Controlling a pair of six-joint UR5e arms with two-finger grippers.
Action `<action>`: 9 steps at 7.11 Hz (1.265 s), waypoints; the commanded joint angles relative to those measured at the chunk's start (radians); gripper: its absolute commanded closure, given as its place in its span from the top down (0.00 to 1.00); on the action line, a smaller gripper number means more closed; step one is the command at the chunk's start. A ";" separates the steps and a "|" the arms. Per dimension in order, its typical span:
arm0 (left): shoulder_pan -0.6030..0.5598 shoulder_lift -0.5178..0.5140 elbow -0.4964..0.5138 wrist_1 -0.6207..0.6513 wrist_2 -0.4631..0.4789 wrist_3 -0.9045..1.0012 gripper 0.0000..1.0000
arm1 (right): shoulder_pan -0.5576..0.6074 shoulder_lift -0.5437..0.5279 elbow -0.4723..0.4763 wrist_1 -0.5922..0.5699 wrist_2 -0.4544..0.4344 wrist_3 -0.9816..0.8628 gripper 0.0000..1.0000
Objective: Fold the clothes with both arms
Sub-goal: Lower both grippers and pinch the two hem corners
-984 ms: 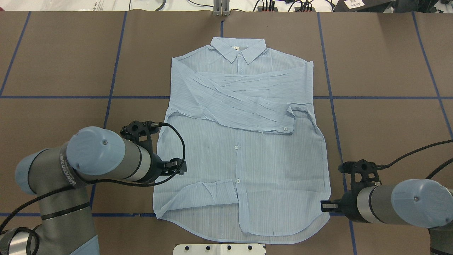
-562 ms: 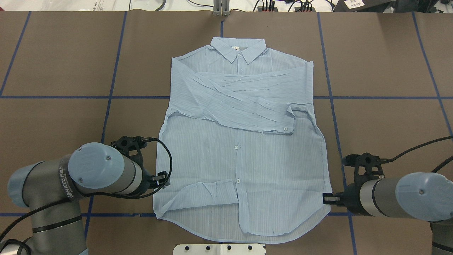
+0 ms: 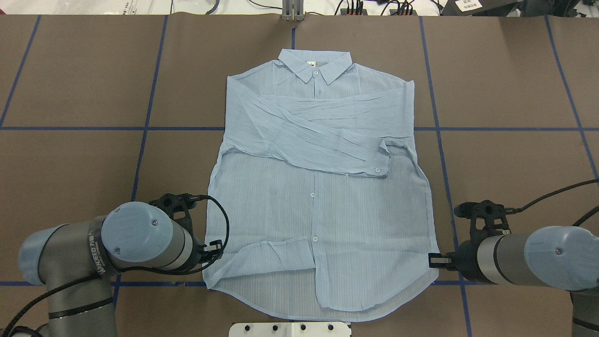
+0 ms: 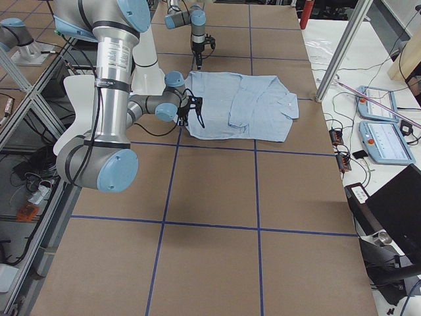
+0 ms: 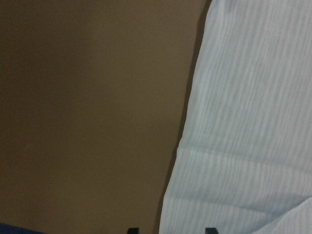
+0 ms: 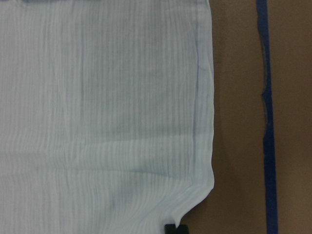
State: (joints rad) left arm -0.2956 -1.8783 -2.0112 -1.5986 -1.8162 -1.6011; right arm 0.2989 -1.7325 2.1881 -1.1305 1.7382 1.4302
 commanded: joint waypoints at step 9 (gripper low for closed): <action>0.049 -0.013 0.029 -0.003 0.001 -0.030 0.53 | 0.066 0.001 0.002 0.002 0.047 -0.004 0.00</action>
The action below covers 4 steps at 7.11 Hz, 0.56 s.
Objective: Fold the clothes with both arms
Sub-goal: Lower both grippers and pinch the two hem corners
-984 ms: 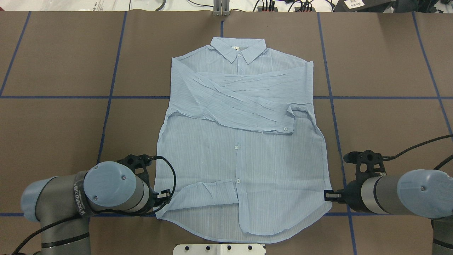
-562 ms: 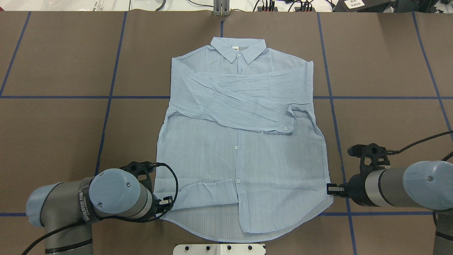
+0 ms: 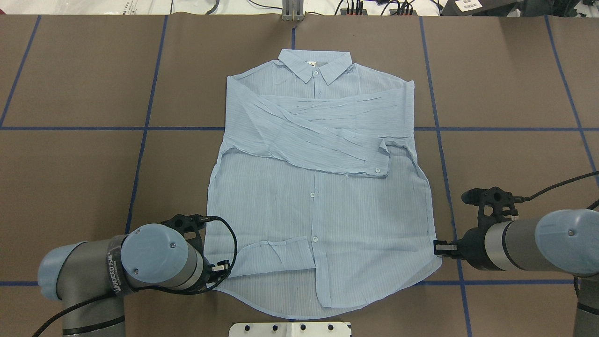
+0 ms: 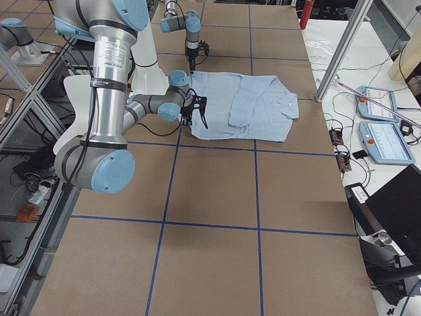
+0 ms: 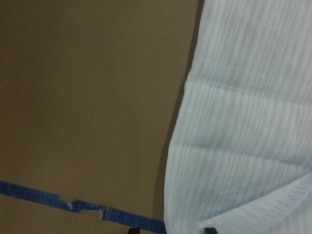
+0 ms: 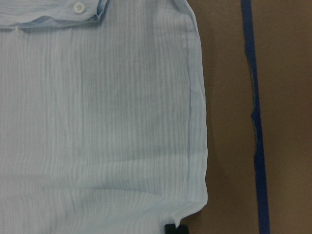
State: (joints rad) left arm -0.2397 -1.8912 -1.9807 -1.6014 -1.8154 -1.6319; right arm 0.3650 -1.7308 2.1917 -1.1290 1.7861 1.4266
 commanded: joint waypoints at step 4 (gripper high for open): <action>-0.023 0.000 0.006 0.000 0.001 0.004 0.53 | -0.001 -0.004 -0.001 0.000 -0.001 0.000 0.00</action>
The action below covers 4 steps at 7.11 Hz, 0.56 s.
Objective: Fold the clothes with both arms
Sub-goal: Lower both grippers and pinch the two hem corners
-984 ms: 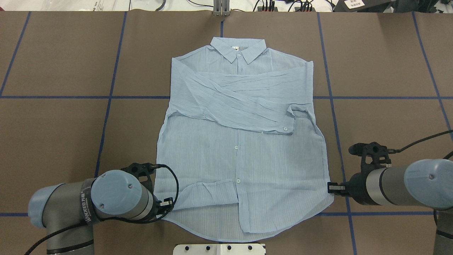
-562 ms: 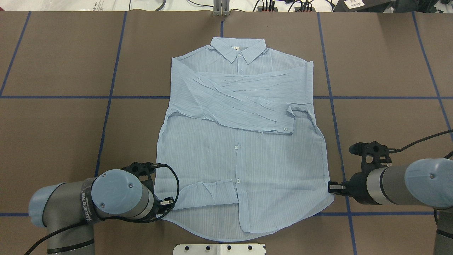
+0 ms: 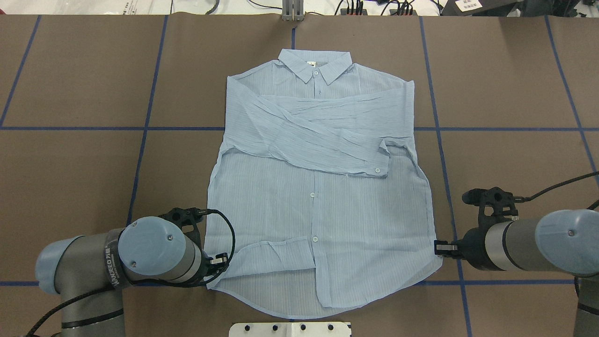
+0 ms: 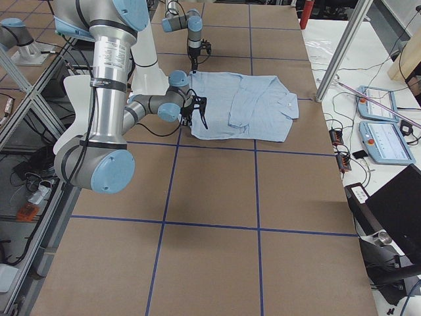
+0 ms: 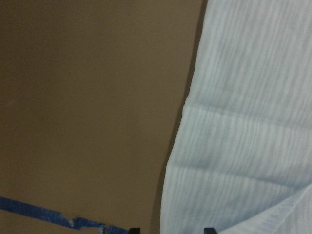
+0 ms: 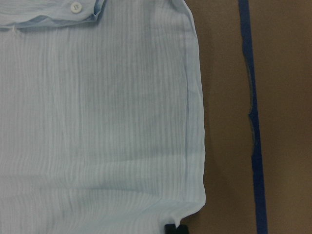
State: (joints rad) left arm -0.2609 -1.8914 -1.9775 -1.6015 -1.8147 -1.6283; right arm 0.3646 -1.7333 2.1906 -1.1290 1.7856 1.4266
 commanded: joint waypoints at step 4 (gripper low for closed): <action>0.006 -0.021 0.048 -0.006 -0.005 -0.004 0.52 | 0.000 -0.006 0.000 0.000 0.000 0.000 0.00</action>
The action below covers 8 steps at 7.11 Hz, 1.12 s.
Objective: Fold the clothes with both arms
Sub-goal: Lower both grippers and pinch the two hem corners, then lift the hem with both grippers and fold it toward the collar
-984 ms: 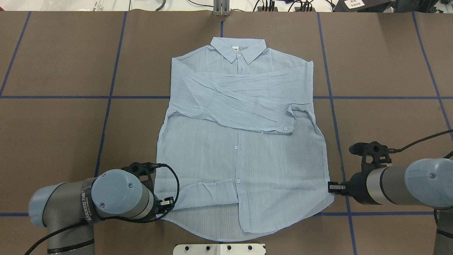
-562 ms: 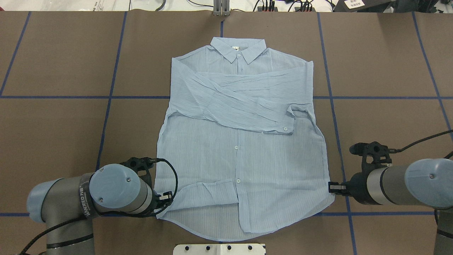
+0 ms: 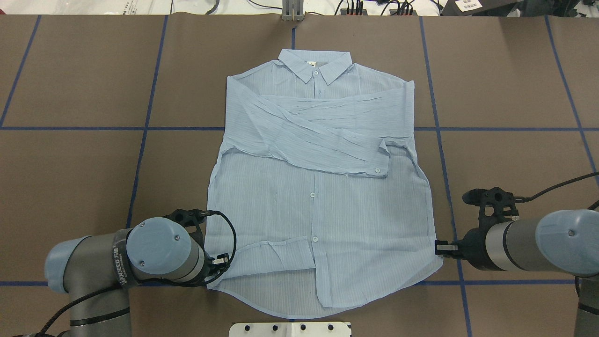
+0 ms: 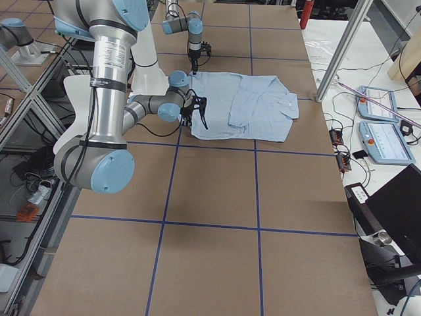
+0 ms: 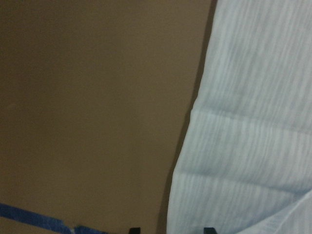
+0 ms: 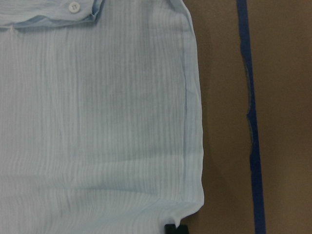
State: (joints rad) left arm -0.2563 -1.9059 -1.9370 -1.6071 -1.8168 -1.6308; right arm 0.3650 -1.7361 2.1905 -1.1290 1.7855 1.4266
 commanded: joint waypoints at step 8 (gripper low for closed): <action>-0.069 0.025 -0.155 0.009 -0.009 0.017 0.00 | 0.112 0.022 0.000 0.000 0.113 -0.012 0.00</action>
State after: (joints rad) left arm -0.2935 -1.9003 -2.0295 -1.6017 -1.8250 -1.6215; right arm 0.4219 -1.7284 2.1918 -1.1290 1.8291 1.4176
